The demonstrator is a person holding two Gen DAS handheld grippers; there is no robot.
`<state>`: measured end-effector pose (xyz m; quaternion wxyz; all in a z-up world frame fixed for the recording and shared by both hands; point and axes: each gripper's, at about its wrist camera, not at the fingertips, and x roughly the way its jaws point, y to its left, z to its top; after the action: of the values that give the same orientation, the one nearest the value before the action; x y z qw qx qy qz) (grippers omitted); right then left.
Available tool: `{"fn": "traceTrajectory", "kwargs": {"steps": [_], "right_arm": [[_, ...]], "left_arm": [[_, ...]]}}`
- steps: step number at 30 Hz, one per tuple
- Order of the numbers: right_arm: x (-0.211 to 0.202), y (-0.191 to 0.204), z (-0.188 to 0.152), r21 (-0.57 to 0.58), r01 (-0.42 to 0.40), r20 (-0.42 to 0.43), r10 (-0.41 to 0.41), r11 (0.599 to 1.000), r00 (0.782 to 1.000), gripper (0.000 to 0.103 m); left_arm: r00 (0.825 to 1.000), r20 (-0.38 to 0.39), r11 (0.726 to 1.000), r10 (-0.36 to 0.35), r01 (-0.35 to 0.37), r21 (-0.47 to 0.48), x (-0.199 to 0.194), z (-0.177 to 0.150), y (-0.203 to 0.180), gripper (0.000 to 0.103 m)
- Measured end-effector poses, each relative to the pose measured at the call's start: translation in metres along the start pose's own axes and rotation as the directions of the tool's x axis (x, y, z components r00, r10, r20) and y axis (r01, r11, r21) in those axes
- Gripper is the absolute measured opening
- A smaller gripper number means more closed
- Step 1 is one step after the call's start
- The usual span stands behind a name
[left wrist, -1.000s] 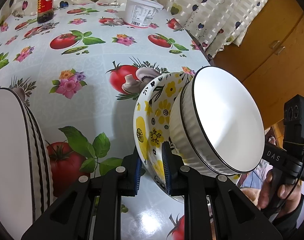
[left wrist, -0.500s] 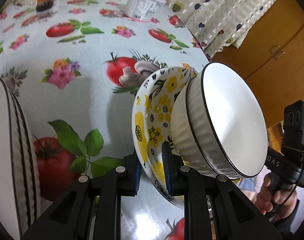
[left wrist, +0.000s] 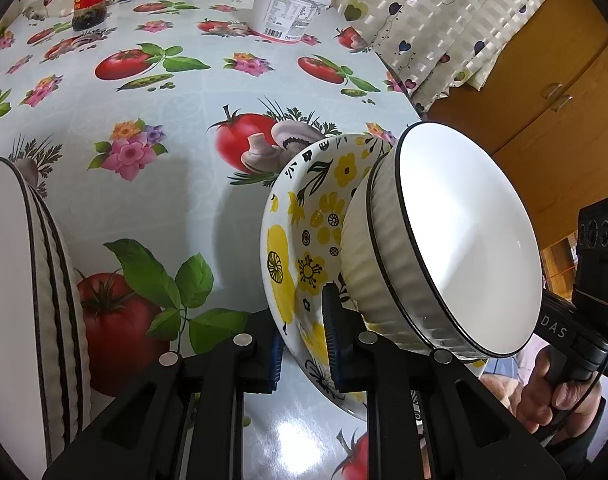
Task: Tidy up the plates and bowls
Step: 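Carry the floral plate with bowls over the white plate stack with both tools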
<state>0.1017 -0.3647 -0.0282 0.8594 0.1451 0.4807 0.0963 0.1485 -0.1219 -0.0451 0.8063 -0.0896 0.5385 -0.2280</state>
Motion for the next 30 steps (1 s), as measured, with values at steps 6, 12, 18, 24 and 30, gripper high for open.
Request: {"fn": "traceTrajectory", "kwargs": {"steps": [6,12,18,24,30], "right_arm": [[-0.012,0.005,0.006,-0.003,-0.010,0.014,0.010,1.000,1.000,0.009],[-0.024,0.015,0.017,-0.007,-0.029,0.028,0.029,1.000,0.999,0.009],[-0.036,0.038,0.031,-0.049,-0.034,0.045,0.036,0.998,0.998,0.009],[-0.043,0.065,0.044,-0.089,-0.061,0.054,0.066,0.994,0.996,0.009],[-0.035,0.101,0.052,-0.138,-0.103,0.040,0.110,0.985,0.993,0.009]], "left_arm": [[1.000,0.022,1.000,0.007,-0.007,0.019,-0.014,0.006,-0.007,0.018],[0.999,0.037,1.000,0.016,-0.016,0.022,-0.032,0.015,-0.009,0.018],[0.997,0.061,0.999,0.037,-0.038,0.016,-0.058,0.023,-0.006,0.018],[0.995,0.086,0.998,0.060,-0.060,-0.006,-0.083,0.025,0.005,0.018],[0.989,0.111,0.994,0.102,-0.097,-0.051,-0.110,0.021,0.030,0.018]]}}
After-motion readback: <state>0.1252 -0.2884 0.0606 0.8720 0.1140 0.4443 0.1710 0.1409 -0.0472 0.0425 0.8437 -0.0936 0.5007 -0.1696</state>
